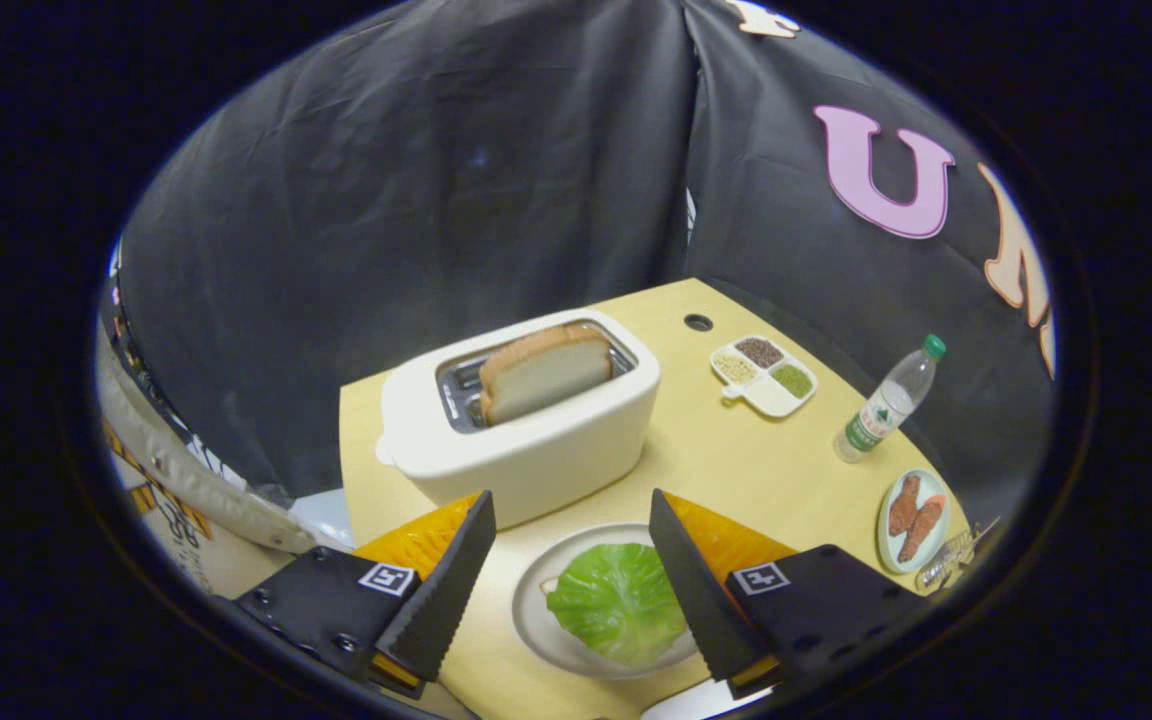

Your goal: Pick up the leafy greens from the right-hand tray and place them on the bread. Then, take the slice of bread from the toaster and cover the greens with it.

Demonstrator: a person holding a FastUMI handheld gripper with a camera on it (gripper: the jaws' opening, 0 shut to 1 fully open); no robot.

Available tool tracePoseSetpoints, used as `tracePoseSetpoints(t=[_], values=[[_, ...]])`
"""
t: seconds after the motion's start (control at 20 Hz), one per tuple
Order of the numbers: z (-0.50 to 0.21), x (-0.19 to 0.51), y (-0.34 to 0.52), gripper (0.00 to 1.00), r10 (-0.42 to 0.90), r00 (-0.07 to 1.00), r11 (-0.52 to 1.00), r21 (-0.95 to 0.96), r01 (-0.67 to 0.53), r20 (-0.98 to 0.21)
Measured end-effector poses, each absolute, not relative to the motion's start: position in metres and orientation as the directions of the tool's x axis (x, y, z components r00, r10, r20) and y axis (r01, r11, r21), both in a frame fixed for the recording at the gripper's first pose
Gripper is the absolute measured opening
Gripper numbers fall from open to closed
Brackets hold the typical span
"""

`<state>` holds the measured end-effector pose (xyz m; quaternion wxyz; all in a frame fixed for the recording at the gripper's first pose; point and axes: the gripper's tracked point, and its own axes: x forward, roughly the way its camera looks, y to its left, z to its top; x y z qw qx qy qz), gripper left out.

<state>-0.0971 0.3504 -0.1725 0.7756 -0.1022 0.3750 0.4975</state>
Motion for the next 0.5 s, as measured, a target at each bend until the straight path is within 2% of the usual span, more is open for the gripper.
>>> tracePoseSetpoints(t=[0.5], values=[[-0.133,-0.09,0.398,0.99,0.727,0.188,0.476,0.288,-0.831,-0.66]])
